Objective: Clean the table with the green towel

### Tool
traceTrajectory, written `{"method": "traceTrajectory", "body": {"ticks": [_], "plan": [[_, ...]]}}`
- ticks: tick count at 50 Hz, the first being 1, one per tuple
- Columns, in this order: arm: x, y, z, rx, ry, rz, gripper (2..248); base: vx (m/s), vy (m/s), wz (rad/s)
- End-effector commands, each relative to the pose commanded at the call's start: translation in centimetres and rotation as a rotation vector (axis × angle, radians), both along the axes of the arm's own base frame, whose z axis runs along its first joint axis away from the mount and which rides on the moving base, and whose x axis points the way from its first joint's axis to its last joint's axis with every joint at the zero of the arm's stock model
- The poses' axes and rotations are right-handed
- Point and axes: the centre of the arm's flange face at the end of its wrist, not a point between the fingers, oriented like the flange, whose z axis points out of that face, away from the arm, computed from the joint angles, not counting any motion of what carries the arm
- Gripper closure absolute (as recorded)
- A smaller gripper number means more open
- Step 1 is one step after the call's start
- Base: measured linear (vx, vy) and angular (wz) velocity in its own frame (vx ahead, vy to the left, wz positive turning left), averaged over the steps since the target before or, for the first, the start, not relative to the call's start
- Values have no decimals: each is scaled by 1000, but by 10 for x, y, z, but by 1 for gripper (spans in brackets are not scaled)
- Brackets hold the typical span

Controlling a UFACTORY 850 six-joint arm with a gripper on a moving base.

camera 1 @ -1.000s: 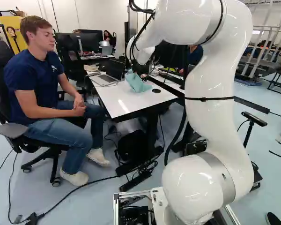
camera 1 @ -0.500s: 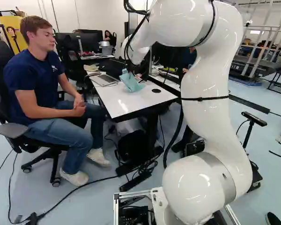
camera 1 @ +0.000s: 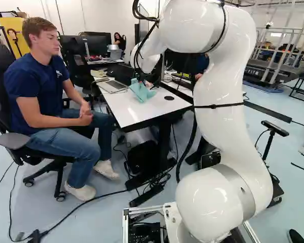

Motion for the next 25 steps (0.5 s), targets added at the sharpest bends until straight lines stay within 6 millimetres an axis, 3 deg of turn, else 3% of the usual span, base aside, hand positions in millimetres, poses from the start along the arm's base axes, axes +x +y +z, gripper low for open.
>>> {"method": "traceTrajectory", "body": {"ticks": [25], "plan": [[6,1,-32,-8,44,0,227,0,0,0]]}}
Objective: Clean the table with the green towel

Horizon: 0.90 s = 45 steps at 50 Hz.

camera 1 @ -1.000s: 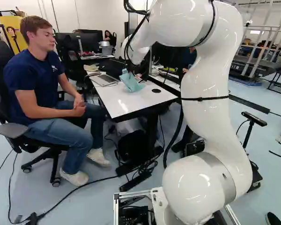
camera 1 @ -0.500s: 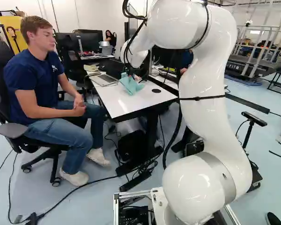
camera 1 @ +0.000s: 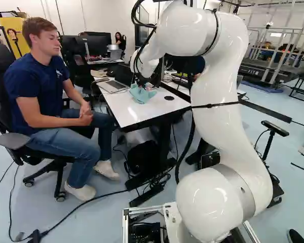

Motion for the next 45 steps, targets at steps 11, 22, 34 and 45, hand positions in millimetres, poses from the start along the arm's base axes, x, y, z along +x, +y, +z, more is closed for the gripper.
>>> {"method": "traceTrajectory", "body": {"ticks": [11,22,34,45], "plan": [[3,1,-14,-3,19,0,227,0,0,0],[6,1,-28,-7,38,0,227,0,0,0],[9,2,-44,-10,57,0,227,0,0,0],[9,2,-47,-11,62,0,227,0,0,0]]}}
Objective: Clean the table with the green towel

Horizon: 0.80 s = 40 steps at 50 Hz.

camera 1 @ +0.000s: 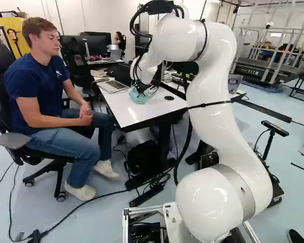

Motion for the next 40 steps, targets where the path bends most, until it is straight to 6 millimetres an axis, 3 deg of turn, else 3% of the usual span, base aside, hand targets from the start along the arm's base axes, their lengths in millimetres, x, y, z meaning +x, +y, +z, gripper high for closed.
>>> {"method": "traceTrajectory", "body": {"ticks": [40], "plan": [[3,0,-13,-3,16,0,227,0,0,0]]}}
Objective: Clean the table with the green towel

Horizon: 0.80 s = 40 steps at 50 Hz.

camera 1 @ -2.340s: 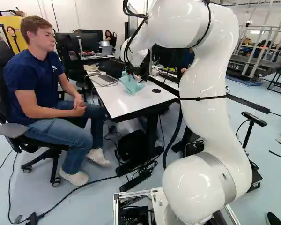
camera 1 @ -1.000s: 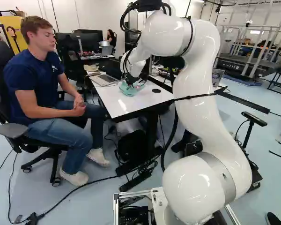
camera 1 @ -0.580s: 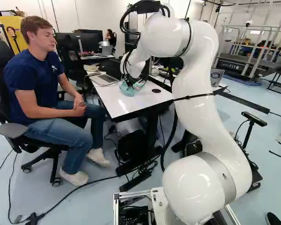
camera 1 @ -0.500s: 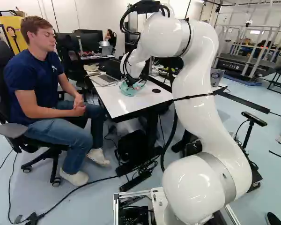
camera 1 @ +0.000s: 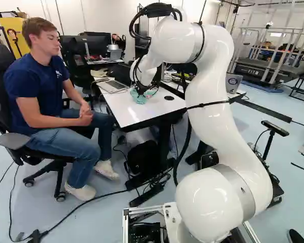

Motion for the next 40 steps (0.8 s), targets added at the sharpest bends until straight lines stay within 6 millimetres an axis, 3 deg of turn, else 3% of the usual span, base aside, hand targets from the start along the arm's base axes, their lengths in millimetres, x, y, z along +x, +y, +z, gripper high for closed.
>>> {"method": "traceTrajectory", "body": {"ticks": [40], "plan": [[-1,0,-1,-3,16,0,227,0,0,0]]}}
